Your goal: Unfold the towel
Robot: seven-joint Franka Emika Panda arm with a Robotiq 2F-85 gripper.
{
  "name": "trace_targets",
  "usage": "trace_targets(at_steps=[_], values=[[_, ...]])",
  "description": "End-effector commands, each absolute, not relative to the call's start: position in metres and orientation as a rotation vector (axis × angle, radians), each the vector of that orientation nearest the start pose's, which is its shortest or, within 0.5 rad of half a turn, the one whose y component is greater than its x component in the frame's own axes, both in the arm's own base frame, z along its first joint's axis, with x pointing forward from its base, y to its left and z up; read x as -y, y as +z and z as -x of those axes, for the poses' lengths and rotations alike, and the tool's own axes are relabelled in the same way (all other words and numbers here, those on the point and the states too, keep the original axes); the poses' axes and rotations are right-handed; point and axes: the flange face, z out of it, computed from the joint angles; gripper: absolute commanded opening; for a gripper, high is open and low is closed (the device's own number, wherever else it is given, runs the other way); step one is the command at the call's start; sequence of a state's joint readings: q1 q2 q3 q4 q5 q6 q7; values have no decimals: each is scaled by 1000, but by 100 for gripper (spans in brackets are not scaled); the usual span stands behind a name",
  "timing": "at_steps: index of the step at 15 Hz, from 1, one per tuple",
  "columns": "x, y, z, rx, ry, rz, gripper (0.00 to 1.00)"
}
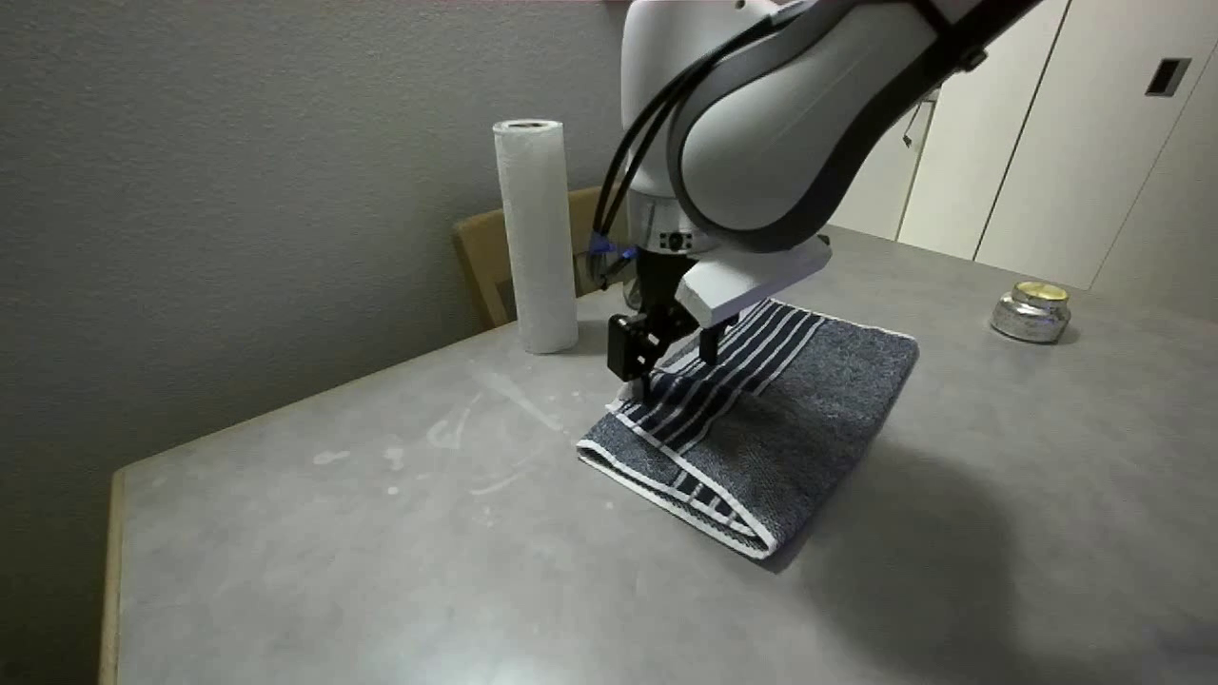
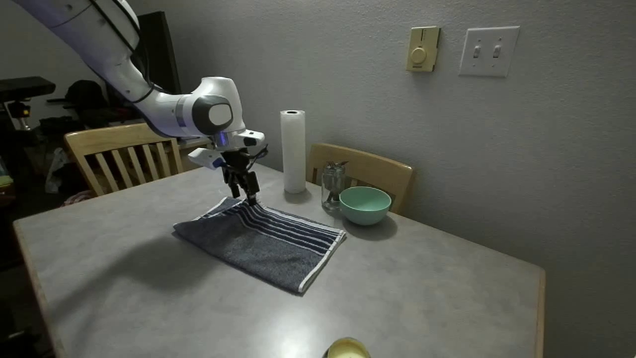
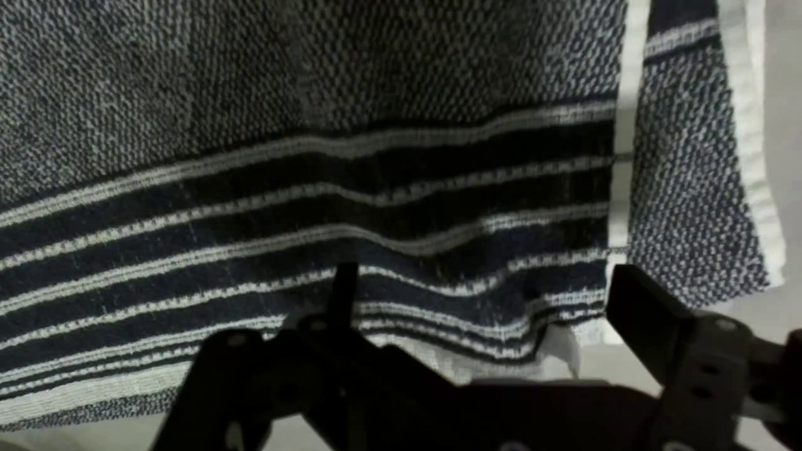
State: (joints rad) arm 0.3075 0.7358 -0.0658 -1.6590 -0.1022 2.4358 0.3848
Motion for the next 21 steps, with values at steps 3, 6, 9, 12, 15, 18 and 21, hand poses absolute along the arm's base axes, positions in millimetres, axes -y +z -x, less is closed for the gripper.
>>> trace_targets(at_steps=[3, 6, 9, 12, 15, 18, 21], values=[[-169, 167, -656, 33, 32, 3254, 100], [-166, 161, -655, 52, 78, 3263, 100], [-162, 153, -653, 63, 118, 3273, 100], [-161, 142, -650, 76, 143, 3293, 100], [-161, 138, -649, 91, 163, 3298, 100], [-165, 145, -648, 53, 135, 3286, 100], [-166, 145, -648, 53, 134, 3286, 100]])
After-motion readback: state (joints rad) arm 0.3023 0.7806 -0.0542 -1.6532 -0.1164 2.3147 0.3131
